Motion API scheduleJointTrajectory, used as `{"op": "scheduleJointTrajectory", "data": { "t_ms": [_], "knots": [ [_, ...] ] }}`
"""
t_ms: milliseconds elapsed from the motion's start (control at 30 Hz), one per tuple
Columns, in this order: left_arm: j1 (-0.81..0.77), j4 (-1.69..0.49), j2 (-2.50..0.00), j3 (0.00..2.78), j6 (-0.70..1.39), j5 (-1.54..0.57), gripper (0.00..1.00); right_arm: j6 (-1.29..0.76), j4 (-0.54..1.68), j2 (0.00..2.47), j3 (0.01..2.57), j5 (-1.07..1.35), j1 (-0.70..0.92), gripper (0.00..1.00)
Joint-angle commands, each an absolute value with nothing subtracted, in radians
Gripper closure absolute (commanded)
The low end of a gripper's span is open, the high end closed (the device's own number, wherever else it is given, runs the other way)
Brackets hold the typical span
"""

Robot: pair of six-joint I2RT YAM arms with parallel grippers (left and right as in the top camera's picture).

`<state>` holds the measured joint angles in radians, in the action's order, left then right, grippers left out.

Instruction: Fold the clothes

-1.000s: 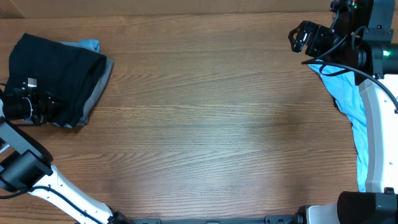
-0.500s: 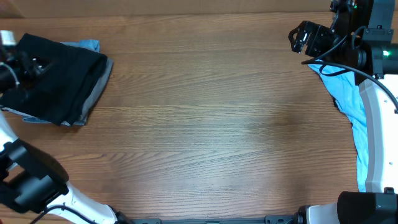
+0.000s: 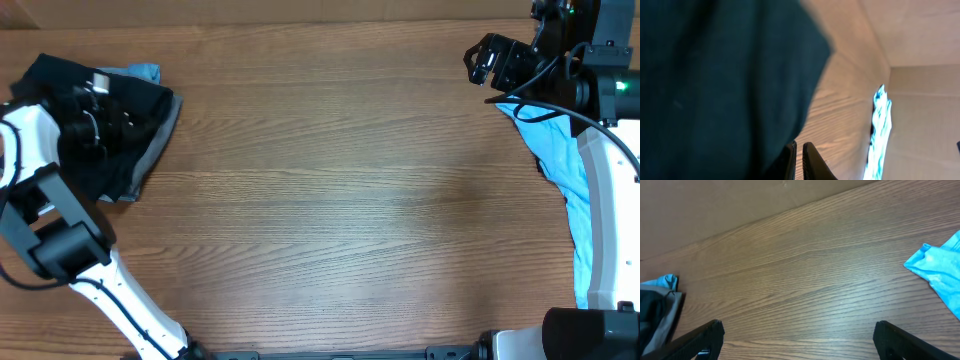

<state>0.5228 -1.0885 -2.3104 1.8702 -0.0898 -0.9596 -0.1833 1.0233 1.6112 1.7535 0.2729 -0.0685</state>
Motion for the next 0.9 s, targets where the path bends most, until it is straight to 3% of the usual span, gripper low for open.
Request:
{"op": "scheduleJointTrajectory", "data": {
  "t_ms": [0, 200, 333, 567, 867],
  "knots": [
    [0.494, -1.125, -2.362, 1.866, -0.225, -0.955, 0.9, -0.186, 1.021, 1.596, 1.754, 0.269, -0.068, 0.0],
    [0.516, -1.13, -2.297, 1.924, -0.22, -1.074, 0.89, -0.186, 1.021, 1.596, 1.754, 0.269, -0.068, 0.0],
    [0.582, -1.097, -2.203, 2.036, -0.108, -1.11, 0.9, -0.186, 1.021, 1.596, 1.754, 0.269, -0.068, 0.0],
    [0.704, -1.034, -2.151, 2.116, 0.223, -0.685, 0.89, -0.186, 1.021, 1.596, 1.754, 0.269, -0.068, 0.0],
    [0.721, -0.998, -2.243, 2.115, 0.296, -0.348, 0.87, -0.186, 1.021, 1.596, 1.754, 0.269, -0.068, 0.0]
  ]
}}
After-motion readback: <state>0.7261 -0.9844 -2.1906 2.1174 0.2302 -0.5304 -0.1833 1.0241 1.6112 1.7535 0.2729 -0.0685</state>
